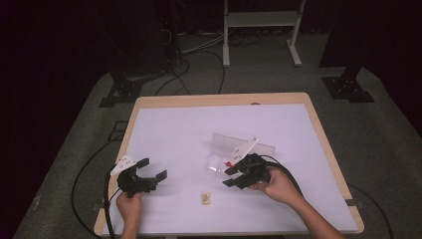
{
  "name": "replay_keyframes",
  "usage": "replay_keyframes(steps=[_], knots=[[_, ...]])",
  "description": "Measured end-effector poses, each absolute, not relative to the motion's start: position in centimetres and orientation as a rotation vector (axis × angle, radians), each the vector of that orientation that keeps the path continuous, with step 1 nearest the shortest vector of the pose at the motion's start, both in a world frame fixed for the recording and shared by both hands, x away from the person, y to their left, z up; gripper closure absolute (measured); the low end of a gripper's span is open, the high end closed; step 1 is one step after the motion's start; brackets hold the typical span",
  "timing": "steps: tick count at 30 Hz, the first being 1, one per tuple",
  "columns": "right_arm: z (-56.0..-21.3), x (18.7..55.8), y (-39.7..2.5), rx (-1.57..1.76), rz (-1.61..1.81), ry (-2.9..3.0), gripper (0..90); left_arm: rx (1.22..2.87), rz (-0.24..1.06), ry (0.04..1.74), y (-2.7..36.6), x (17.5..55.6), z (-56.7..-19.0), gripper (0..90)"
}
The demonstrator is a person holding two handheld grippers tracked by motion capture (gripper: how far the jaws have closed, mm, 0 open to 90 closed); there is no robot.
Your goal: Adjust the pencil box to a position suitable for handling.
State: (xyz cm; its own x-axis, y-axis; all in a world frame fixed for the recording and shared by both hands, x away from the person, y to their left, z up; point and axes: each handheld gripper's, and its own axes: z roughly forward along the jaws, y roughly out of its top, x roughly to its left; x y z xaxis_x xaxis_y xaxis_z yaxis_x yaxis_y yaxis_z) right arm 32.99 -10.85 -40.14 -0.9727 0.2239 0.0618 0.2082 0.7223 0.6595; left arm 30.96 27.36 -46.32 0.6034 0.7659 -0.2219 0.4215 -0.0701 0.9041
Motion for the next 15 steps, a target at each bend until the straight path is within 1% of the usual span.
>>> replay_keyframes(steps=[15], knots=[[-41.1, 32.5, -8.4, 0.296, 1.115, 2.939, 53.1, 1.696, 0.379, 0.988, 27.4, 31.0, -46.3, 0.0]])
